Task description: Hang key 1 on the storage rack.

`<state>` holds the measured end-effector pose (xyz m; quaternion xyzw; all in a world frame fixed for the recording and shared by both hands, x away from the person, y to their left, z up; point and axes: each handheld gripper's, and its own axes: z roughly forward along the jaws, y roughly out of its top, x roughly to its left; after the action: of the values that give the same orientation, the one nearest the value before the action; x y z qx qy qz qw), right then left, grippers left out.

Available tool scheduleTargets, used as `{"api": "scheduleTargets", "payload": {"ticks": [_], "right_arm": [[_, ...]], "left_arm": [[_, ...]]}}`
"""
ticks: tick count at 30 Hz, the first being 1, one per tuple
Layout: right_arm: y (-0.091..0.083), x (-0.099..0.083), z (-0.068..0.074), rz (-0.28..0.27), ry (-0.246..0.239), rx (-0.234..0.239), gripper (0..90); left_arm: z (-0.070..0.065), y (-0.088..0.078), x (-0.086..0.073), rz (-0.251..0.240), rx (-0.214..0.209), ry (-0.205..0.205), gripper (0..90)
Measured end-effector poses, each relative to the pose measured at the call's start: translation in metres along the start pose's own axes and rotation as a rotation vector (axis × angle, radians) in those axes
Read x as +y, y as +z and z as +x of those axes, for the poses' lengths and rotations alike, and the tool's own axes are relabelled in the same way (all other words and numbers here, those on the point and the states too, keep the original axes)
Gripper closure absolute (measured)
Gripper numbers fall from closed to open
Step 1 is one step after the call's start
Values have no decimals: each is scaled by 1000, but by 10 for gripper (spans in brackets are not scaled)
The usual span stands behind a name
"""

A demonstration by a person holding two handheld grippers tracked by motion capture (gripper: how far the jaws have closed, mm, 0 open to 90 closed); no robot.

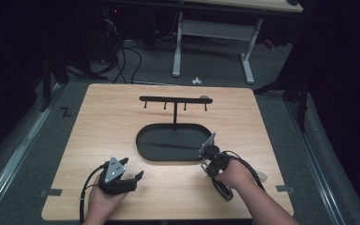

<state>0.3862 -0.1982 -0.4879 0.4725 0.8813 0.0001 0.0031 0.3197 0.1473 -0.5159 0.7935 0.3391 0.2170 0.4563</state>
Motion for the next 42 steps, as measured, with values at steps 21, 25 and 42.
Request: {"api": "scheduleTargets", "payload": {"ticks": [21, 25, 42], "right_arm": [[-2, -4, 2, -12, -44, -4, 808], [-14, -7, -1, -27, -50, 6, 807], [-63, -30, -11, -129, -16, 11, 807]], "left_arm": [[0, 0, 0, 2, 3, 3, 251], [0, 1, 0, 7, 0, 5, 251], [-3, 3, 1, 3, -2, 11, 250]]}}
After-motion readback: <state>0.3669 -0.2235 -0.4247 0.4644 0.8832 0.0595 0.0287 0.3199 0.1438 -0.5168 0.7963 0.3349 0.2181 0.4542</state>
